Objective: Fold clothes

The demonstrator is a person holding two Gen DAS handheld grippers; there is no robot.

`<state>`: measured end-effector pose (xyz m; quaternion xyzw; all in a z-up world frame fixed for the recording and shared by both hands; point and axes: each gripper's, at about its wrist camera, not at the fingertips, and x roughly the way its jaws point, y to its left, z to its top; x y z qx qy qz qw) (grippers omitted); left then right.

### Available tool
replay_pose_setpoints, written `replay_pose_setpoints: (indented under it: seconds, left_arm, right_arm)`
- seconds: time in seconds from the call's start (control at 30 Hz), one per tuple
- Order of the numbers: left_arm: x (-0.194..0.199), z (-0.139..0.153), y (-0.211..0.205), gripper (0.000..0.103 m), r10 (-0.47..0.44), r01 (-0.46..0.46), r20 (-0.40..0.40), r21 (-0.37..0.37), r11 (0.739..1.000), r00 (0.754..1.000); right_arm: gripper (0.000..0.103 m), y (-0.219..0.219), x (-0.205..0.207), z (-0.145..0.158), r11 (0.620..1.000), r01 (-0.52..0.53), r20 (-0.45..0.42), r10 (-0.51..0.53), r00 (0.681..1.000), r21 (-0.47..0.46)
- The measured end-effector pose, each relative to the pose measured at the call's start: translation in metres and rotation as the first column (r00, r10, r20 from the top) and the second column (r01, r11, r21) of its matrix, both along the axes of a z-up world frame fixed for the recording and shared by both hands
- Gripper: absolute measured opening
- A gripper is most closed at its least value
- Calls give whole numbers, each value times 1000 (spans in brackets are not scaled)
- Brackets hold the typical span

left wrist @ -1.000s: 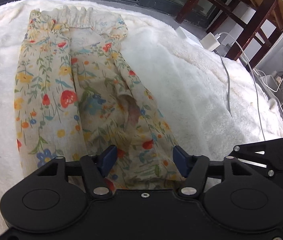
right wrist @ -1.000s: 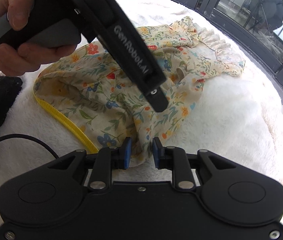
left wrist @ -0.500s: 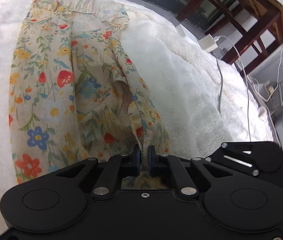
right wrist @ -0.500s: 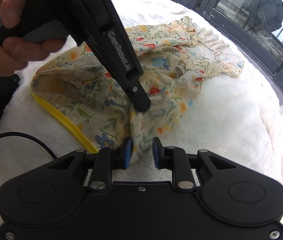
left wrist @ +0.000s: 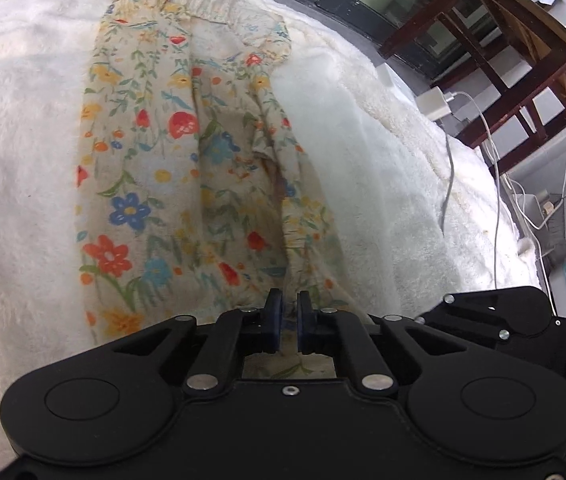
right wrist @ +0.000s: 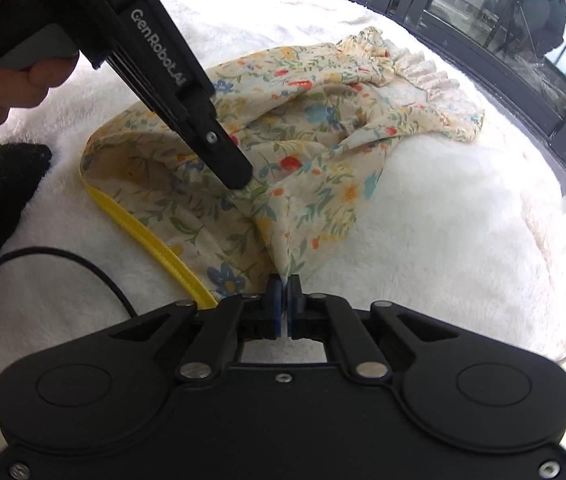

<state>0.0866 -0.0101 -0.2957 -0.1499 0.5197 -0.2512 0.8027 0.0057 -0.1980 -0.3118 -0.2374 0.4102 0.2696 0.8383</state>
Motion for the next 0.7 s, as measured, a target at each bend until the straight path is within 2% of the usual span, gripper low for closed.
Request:
replay_pose_setpoints:
  seconds: [0.33, 0.43, 0.47, 0.5, 0.53, 0.57, 0.63, 0.7]
  left_arm:
    - [-1, 11, 6, 6, 32, -31, 54, -21, 999, 998]
    - [-2, 8, 8, 6, 34, -34, 40, -2, 999, 999]
    - [-3, 6, 7, 6, 28, -28, 36, 15, 999, 999]
    - [-4, 5, 7, 6, 23, -24, 34, 28, 999, 999]
    - [-5, 5, 6, 6, 20, -21, 34, 35, 999, 999]
    - [-5, 5, 6, 6, 17, -18, 34, 39, 999, 999]
    - [-5, 5, 6, 6, 8, -10, 42, 36, 999, 999]
    - [-5, 6, 5, 6, 1, -3, 55, 35, 999, 998]
  right_arm:
    - [3, 4, -7, 1, 1000, -27, 15, 27, 1000, -3]
    - [4, 3, -6, 1, 1000, -31, 2, 31, 1000, -1]
    - [7, 3, -5, 2, 1000, -31, -9, 31, 999, 2]
    - [11, 0, -3, 5, 1000, -26, -29, 26, 999, 13]
    - [22, -5, 1, 8, 999, -14, -55, 16, 998, 38]
    - [29, -12, 7, 14, 997, 3, -90, 4, 996, 72]
    - [29, -29, 25, 30, 989, 44, -182, -17, 983, 142]
    - [29, -60, 62, 62, 961, 114, -285, -39, 958, 252]
